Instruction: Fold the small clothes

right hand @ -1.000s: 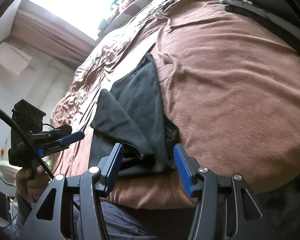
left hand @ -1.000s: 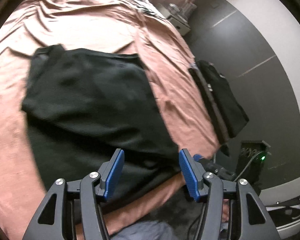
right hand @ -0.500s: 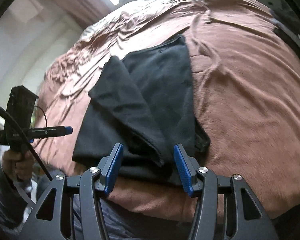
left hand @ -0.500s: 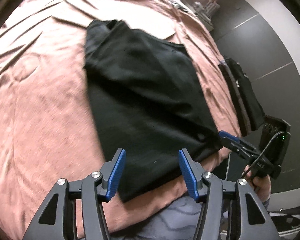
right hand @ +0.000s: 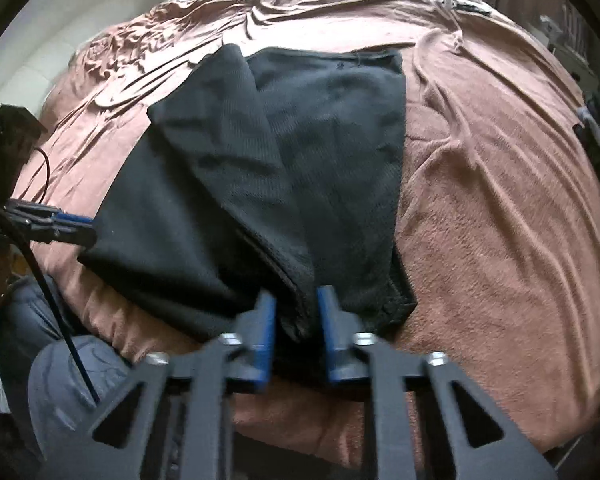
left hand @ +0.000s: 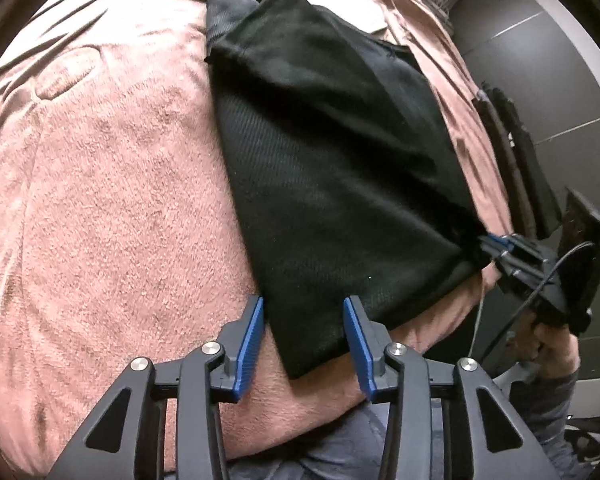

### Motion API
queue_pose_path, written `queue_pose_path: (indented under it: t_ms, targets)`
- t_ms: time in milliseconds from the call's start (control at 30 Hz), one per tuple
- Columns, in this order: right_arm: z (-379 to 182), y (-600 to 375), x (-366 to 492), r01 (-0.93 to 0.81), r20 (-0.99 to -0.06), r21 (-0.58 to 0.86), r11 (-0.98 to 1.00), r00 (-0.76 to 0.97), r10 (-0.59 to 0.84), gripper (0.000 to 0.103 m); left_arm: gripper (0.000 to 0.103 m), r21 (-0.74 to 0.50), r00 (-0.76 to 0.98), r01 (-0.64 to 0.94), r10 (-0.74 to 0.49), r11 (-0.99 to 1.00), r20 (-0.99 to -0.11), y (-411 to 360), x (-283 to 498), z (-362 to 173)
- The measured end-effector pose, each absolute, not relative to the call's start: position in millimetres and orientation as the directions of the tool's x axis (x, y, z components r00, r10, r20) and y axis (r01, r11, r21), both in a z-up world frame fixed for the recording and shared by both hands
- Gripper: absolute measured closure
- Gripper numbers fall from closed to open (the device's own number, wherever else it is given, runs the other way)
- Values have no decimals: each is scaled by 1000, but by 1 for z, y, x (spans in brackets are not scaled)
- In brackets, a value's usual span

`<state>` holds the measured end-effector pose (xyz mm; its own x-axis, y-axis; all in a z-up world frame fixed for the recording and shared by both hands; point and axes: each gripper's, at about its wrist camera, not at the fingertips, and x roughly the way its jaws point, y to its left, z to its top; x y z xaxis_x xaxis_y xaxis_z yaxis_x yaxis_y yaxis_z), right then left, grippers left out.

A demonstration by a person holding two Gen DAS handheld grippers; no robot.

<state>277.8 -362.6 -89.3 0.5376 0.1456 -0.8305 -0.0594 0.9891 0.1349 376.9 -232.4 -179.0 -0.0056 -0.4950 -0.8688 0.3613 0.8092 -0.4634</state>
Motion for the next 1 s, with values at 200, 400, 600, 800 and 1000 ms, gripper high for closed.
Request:
queue_pose_path:
  t_ms: [200,400,600,800,1000]
  targets:
    - [-84,-377,263,-29,-788,250,968,574,221,100,60,-452,-3,371,-486,811,-874,-235,373,-176]
    - [-88,-391,252,4,-776,298,955,584,239,100,60,-438,0,387,-475,811,-880,-241,370,-174]
    - [-91,-400,251,32,-810,279,960,545,217,95,60,-425,0,399,-463,813,-886,-246,370,-174]
    - [-69,-401,246,14,-783,249,968,591,193,43,60,-451,34,410,-508,793,-861,-232,377,-148]
    - [-57,-378,261,-72,-787,170,983,590,180,43,60,-406,116,443,-501,799,-858,-214,390,-117]
